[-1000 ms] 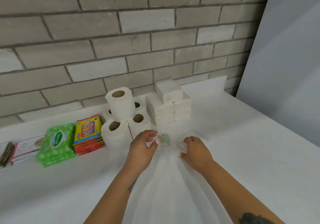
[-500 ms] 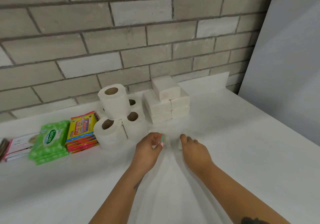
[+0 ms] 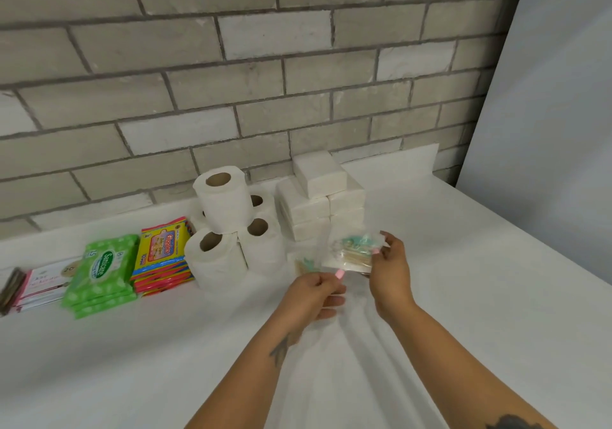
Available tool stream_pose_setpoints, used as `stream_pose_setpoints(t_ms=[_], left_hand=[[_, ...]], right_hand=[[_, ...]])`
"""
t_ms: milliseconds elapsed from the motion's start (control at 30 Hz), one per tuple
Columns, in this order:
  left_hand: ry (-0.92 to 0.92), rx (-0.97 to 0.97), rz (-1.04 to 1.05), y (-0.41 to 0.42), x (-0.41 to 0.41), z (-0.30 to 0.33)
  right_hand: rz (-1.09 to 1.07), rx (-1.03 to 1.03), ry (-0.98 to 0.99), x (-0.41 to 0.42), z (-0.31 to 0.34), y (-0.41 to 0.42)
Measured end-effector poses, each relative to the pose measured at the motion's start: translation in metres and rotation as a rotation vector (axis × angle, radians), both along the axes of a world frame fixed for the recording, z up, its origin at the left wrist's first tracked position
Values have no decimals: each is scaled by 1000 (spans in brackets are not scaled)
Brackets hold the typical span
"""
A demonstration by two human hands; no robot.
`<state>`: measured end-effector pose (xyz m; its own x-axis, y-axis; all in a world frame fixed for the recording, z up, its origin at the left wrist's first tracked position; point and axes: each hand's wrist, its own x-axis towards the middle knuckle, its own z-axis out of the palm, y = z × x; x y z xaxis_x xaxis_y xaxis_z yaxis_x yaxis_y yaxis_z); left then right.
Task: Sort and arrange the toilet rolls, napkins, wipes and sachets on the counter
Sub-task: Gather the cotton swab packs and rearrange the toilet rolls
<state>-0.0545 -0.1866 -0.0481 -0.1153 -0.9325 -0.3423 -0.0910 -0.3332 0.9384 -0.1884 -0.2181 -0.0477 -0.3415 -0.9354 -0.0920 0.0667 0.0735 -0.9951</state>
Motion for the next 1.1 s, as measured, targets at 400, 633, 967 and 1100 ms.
stream_pose_setpoints(t_ms=[400, 633, 967, 1100], left_hand=[[429, -119, 533, 9, 42, 1], [388, -193, 690, 16, 77, -3], [295, -180, 736, 22, 103, -7], [271, -185, 718, 23, 108, -4]], right_hand=[[354, 67, -235, 55, -9, 15], [253, 174, 193, 63, -27, -6], [176, 417, 1053, 83, -39, -34], [246, 556, 968, 79, -33, -42]])
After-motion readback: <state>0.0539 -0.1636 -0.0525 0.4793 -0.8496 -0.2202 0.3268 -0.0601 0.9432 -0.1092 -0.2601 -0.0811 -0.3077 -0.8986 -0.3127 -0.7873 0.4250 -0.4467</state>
